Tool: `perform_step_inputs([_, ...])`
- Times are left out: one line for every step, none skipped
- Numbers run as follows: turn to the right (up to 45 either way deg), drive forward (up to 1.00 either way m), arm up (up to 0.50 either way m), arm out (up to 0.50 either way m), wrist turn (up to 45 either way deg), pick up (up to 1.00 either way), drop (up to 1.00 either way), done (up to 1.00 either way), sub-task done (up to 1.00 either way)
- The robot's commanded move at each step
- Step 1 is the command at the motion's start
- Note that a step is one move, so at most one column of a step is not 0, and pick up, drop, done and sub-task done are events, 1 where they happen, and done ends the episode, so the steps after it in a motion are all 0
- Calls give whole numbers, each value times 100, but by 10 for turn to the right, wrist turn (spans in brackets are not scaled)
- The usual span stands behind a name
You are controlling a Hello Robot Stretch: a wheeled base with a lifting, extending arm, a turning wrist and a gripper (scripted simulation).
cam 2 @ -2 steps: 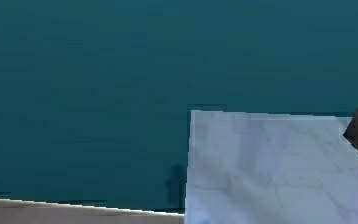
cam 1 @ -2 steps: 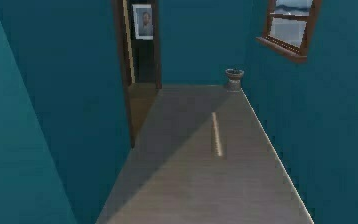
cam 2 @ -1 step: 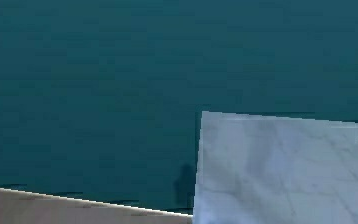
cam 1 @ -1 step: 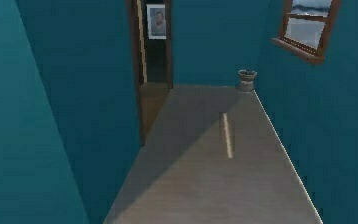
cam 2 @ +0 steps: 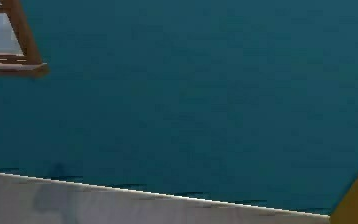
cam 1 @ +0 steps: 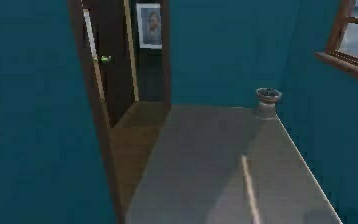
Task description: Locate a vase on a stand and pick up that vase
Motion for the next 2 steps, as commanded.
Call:
perform_step_inputs([0, 100, 0, 0, 0, 0, 0, 0, 0])
perform_step_inputs([-180, 0, 0, 0, 0, 0, 0, 0, 0])
